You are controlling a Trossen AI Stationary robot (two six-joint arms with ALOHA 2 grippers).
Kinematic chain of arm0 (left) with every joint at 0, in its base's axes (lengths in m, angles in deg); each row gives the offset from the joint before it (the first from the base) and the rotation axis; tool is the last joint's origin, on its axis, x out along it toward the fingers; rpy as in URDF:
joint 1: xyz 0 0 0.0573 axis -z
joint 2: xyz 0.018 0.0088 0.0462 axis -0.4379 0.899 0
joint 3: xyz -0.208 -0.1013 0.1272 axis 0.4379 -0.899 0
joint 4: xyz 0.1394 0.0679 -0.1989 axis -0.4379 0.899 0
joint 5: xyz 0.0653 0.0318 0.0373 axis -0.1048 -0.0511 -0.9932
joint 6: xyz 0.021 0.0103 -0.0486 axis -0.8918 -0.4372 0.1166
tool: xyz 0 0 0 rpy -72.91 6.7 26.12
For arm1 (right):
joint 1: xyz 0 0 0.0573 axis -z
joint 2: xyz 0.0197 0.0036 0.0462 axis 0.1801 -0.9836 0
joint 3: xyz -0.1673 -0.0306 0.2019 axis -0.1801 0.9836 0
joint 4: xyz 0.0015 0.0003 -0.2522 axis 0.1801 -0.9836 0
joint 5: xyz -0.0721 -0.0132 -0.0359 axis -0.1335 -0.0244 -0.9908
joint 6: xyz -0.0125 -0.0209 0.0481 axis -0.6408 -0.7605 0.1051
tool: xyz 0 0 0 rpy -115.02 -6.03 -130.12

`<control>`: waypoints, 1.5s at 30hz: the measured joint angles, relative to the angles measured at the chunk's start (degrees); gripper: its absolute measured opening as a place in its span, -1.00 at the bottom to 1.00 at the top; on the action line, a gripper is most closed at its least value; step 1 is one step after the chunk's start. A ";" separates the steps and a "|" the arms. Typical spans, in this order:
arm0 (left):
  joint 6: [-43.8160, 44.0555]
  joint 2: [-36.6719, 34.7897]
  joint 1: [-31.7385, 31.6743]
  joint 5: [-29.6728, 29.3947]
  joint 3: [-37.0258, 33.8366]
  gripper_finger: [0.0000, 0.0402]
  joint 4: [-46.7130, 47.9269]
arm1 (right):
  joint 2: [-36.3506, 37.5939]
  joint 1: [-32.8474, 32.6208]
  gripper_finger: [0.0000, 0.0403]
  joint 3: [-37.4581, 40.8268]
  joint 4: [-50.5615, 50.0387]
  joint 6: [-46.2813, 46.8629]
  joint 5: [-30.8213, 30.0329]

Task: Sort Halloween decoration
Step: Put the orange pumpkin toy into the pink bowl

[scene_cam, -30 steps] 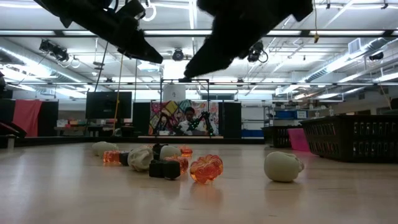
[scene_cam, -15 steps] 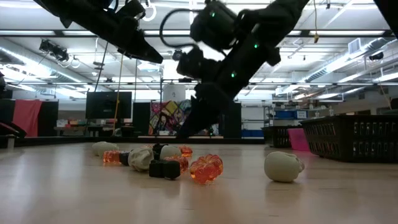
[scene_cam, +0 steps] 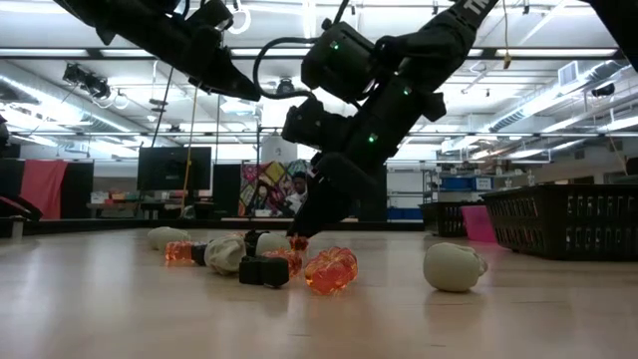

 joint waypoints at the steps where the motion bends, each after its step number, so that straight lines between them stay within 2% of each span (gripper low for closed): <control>1: 0.00 0.00 0.00 0.00 0.02 -0.04 -0.04 | 0.00 0.00 -0.26 0.00 -0.10 0.01 0.02; 9: 0.02 0.00 0.00 0.00 0.00 -0.04 -0.02 | 0.00 -0.02 -0.48 0.00 -0.40 -0.03 0.15; 45: 0.48 0.00 0.07 0.01 0.01 -0.04 0.04 | 1.95 0.52 -0.48 0.22 -3.72 1.04 -0.72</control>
